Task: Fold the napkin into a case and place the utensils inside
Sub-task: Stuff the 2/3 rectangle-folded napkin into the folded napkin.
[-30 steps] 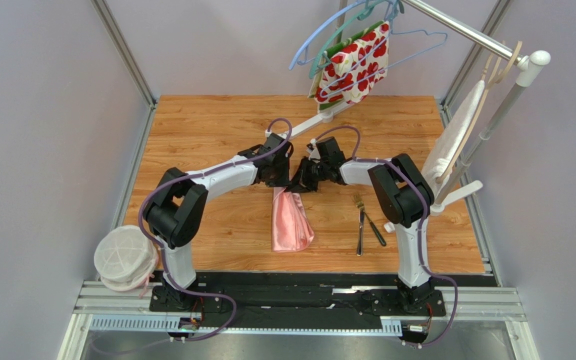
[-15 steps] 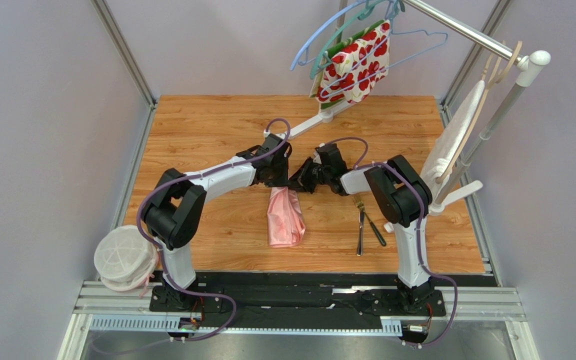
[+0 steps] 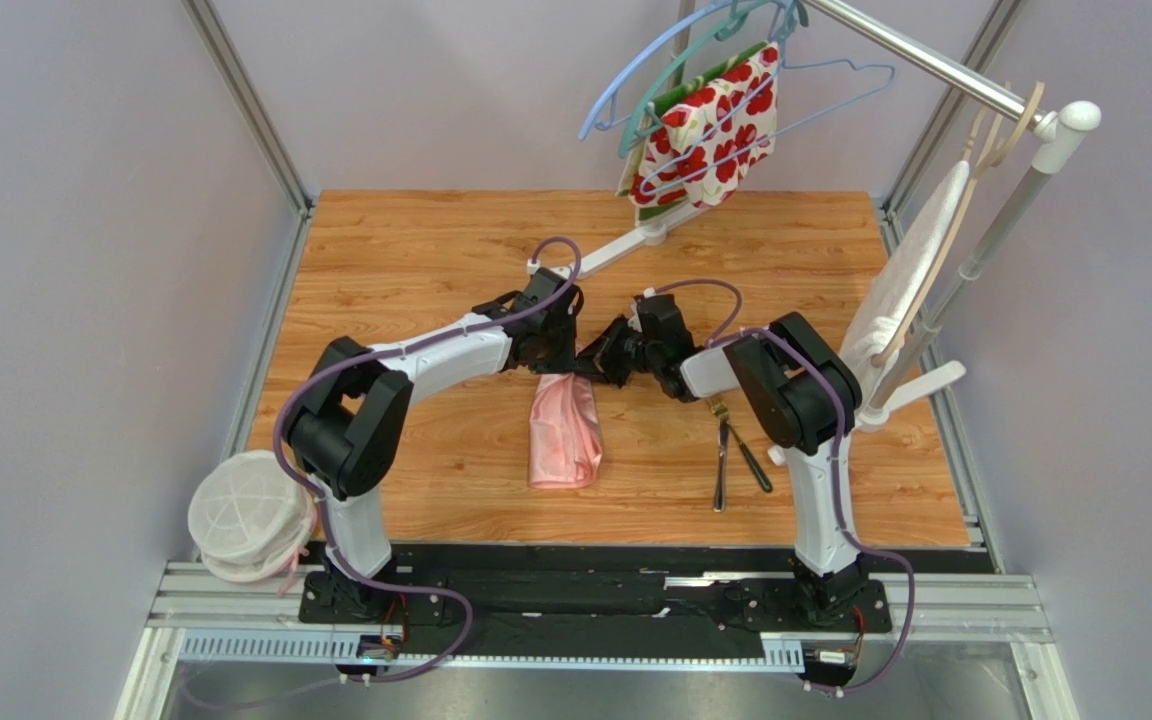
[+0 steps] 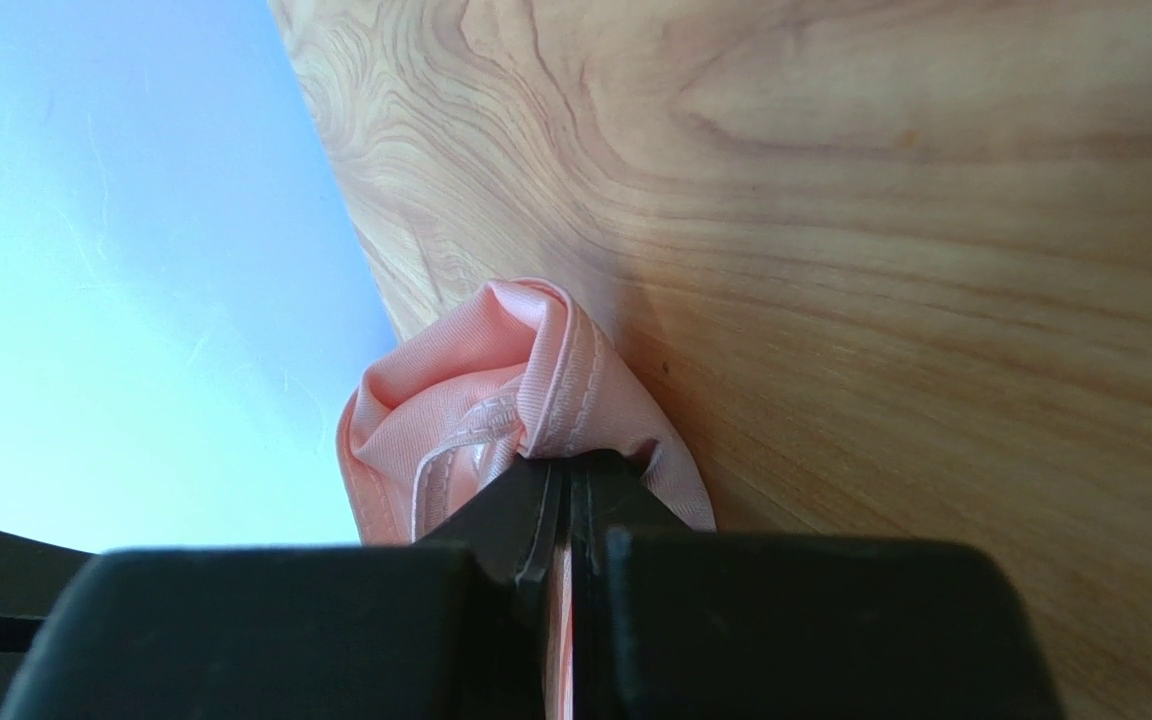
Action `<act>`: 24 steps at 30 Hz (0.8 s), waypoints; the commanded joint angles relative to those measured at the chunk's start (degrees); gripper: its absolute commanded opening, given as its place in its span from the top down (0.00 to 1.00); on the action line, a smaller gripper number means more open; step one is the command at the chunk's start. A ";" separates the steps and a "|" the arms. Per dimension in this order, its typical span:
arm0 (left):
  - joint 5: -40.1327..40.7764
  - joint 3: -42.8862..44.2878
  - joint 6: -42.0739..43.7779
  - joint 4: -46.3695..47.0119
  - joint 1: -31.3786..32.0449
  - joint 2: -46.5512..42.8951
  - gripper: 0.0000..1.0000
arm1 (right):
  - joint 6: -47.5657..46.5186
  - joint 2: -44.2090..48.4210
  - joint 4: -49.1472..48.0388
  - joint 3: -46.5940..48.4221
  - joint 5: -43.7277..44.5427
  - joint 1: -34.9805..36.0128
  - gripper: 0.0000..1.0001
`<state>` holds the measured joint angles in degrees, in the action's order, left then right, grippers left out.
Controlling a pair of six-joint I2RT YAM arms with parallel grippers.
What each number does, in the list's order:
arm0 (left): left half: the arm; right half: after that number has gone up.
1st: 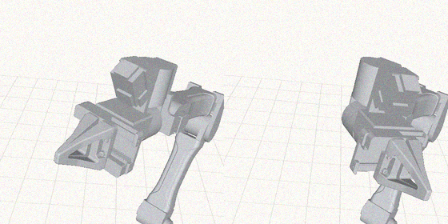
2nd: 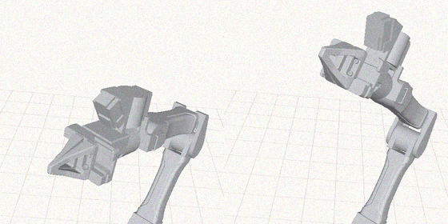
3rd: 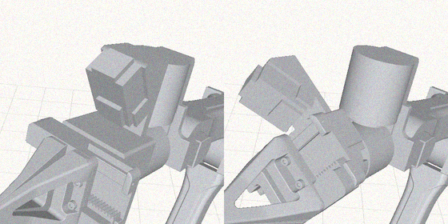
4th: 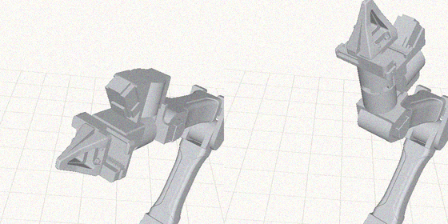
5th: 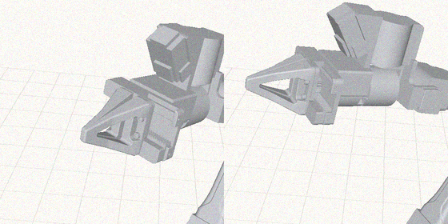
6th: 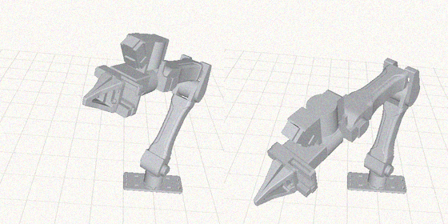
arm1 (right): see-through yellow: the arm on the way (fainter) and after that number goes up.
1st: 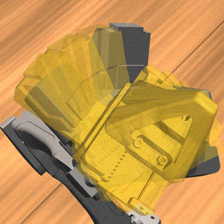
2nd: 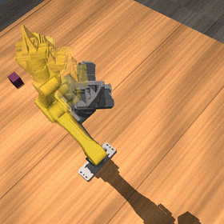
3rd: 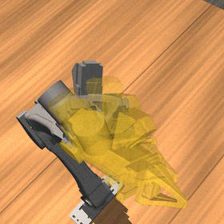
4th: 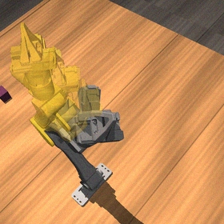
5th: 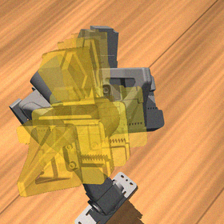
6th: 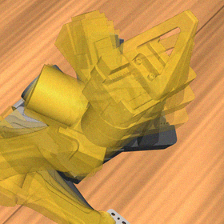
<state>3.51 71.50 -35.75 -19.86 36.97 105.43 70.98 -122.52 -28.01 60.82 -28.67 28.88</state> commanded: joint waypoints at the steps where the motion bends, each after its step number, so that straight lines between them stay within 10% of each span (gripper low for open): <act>1: -2.45 0.21 1.38 -1.85 0.38 -1.45 1.00 | 2.14 0.44 -6.53 -1.75 7.83 -0.23 1.00; 8: -3.07 2.59 4.02 -4.22 0.29 -1.01 0.92 | 0.92 -0.97 -4.16 -0.88 9.15 -0.23 1.00; 17: -1.14 2.59 4.63 -8.70 0.82 -6.98 0.58 | -2.25 -1.67 2.61 2.11 9.16 -0.06 1.00; 24: -0.43 4.95 7.88 -11.42 1.79 -4.90 0.55 | -2.86 -2.81 5.24 4.22 8.63 0.73 0.98</act>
<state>3.22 73.03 -31.27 -28.93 38.30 98.83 70.65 -123.24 -26.83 63.42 -22.61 29.08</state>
